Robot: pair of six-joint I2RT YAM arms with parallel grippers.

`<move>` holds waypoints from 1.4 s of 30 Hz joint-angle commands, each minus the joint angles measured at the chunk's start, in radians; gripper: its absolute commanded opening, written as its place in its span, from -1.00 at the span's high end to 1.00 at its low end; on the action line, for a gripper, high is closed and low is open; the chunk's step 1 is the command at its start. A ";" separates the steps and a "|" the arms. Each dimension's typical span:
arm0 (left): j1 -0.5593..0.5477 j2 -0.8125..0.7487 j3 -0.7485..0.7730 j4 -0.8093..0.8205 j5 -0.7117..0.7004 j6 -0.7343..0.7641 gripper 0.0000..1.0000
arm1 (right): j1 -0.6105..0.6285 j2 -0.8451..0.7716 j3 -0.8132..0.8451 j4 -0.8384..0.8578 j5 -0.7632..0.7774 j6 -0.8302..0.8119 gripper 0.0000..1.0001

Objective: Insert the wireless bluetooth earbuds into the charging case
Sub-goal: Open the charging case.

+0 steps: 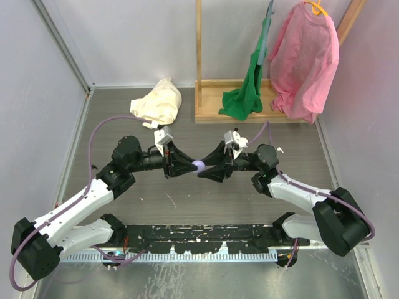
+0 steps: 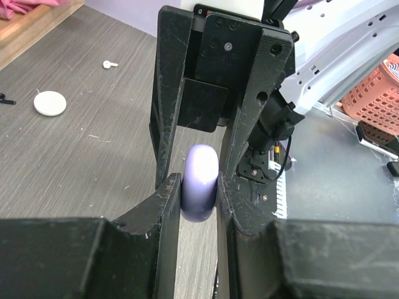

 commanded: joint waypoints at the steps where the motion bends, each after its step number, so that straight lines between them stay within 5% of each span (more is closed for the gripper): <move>1: 0.000 -0.032 -0.004 0.099 -0.024 -0.011 0.67 | 0.017 0.015 0.008 0.123 0.028 0.054 0.01; 34: 0.000 -0.014 0.003 0.075 -0.017 -0.006 0.63 | 0.038 0.044 0.027 0.149 0.026 0.059 0.47; 42: 0.001 -0.033 0.004 0.059 -0.020 -0.018 0.26 | 0.039 0.041 0.021 0.151 0.013 0.036 0.85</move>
